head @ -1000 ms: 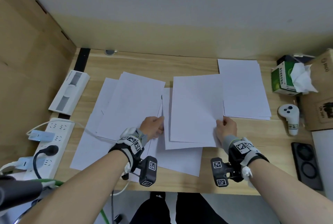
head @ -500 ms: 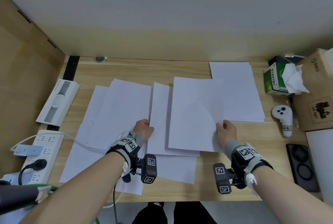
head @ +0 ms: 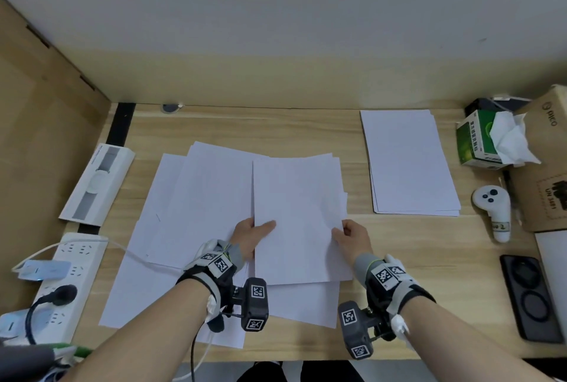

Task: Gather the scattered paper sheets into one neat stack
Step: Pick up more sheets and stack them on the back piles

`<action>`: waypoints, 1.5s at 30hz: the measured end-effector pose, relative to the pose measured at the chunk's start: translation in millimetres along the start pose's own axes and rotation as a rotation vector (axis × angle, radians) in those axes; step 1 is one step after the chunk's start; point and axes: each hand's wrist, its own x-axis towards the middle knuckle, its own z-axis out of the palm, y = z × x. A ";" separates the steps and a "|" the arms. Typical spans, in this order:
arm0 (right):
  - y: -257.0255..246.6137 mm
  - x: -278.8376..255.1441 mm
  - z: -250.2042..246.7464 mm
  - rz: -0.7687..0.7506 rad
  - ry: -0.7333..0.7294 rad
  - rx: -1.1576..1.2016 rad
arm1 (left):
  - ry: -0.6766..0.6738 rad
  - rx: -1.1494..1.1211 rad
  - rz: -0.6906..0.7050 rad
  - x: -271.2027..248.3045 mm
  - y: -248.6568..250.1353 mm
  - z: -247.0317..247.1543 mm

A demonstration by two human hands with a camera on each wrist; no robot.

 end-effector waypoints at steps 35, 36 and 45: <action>3.7 -37.1 -37.2 0.015 0.517 -0.109 | 0.356 0.585 0.177 -13.5 -17.9 -76.5; 2.5 -36.4 -45.8 0.020 0.546 -0.079 | 0.365 0.592 0.188 -12.7 -15.4 -72.6; -5.6 -22.1 -48.4 -0.094 0.456 0.029 | 0.340 0.648 0.239 -11.0 -2.8 -37.6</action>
